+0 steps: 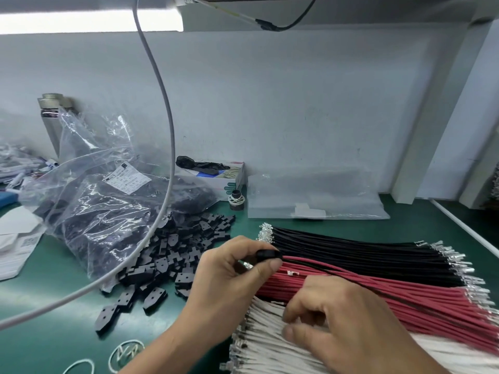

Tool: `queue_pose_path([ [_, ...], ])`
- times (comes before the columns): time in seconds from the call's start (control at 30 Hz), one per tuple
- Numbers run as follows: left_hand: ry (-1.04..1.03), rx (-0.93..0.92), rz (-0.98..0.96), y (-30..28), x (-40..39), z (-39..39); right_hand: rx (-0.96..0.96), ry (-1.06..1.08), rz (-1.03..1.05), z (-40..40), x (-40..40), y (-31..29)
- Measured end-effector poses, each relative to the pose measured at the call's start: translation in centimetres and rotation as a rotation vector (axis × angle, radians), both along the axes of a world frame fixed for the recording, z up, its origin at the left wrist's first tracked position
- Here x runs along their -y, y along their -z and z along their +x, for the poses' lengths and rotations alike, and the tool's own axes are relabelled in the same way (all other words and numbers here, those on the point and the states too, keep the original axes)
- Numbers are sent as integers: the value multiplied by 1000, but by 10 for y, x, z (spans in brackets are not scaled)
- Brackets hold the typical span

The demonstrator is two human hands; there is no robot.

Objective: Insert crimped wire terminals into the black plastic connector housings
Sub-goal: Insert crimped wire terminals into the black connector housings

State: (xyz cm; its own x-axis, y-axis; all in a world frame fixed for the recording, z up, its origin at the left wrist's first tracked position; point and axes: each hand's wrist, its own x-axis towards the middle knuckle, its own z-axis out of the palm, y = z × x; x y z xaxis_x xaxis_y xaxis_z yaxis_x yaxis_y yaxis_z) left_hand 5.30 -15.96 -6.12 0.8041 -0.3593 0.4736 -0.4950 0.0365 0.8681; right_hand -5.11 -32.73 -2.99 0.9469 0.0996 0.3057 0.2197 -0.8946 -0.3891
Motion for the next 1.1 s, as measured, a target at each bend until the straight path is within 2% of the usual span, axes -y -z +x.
queue_pose_path([
  [0.17, -19, 42, 11, 0, 3, -3, -130, -12, -24, 1, -5, -5],
  [0.3, -1, 1, 22, -1, 1, -2, -135, -24, -59, 1, -5, 0],
  [0.5, 60, -218, -68, -4, -5, 3, -92, 9, -42, -2, 6, -11],
  [0.6, 65, -251, -78, -6, -6, 5, -93, -18, 95, -1, 14, -21],
  [0.7, 86, -279, -82, -6, -6, 5, 51, 9, 223, -4, 23, -25],
  [0.83, 108, -287, -90, -6, -6, 3, 269, 71, 205, -3, 24, -17],
  [1.1, 163, -333, -108, -9, -3, -2, 430, 115, 82, 0, 19, -5],
])
